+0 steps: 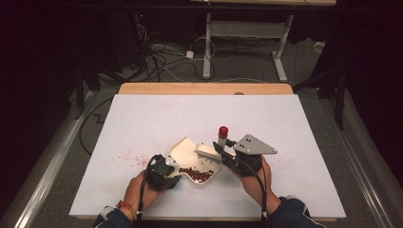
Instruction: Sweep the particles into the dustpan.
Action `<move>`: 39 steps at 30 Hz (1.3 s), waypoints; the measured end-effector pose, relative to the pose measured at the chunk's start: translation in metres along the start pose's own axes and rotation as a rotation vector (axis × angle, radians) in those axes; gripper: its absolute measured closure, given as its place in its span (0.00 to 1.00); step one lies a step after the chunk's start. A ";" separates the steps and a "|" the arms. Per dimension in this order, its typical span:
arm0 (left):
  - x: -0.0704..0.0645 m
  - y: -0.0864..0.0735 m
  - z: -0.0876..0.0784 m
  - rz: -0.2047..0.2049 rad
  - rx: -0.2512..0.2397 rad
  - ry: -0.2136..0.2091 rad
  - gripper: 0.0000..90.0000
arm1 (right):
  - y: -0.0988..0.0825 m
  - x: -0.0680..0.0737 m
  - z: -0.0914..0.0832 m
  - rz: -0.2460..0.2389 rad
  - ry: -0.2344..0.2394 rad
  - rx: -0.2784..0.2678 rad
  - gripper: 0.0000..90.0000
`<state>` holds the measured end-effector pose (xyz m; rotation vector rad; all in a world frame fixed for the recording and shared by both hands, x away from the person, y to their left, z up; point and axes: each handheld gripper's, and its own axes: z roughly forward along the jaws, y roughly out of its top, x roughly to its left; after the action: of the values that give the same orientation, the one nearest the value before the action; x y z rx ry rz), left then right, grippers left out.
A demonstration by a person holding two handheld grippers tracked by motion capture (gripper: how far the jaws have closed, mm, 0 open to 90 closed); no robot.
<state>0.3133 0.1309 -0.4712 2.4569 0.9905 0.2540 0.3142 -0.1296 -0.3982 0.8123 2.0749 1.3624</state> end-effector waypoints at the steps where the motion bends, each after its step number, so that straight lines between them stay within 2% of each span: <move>1: 0.000 0.000 0.000 0.001 0.000 0.000 0.71 | 0.000 0.002 -0.001 0.001 0.009 0.002 0.77; 5: 0.000 0.000 0.000 0.005 -0.001 0.000 0.71 | 0.002 0.007 -0.002 -0.009 0.040 -0.007 0.78; 8: 0.001 -0.001 0.000 0.005 -0.003 -0.004 0.71 | 0.004 0.007 -0.004 0.004 0.065 -0.017 0.78; 12: 0.003 -0.003 -0.002 0.010 -0.002 -0.006 0.71 | 0.009 0.002 -0.010 0.003 0.062 -0.062 0.78; 15: 0.006 -0.005 -0.004 0.004 0.003 -0.014 0.71 | 0.014 -0.007 -0.016 0.010 0.040 -0.093 0.78; 17: 0.007 -0.006 -0.004 0.001 0.004 -0.014 0.71 | 0.014 -0.013 -0.018 0.017 0.016 -0.095 0.78; 23: 0.007 -0.009 -0.005 0.001 0.002 -0.019 0.71 | 0.009 -0.024 -0.015 -0.075 -0.094 -0.083 0.78; 27: 0.010 -0.011 -0.005 -0.008 0.004 -0.030 0.71 | 0.007 -0.033 -0.005 -0.056 -0.114 -0.077 0.78; 33: 0.012 -0.011 -0.004 -0.010 0.003 -0.041 0.71 | 0.007 -0.046 0.021 -0.023 -0.152 -0.070 0.78; 36: 0.013 -0.011 -0.003 -0.017 0.002 -0.047 0.71 | 0.009 -0.042 0.035 -0.045 -0.177 -0.074 0.78; 39: 0.013 -0.012 -0.003 -0.023 -0.001 -0.049 0.71 | 0.007 -0.034 0.046 -0.071 -0.180 -0.074 0.78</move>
<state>0.3147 0.1486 -0.4744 2.4375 0.9963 0.1855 0.3713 -0.1239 -0.4048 0.7925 1.8859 1.2715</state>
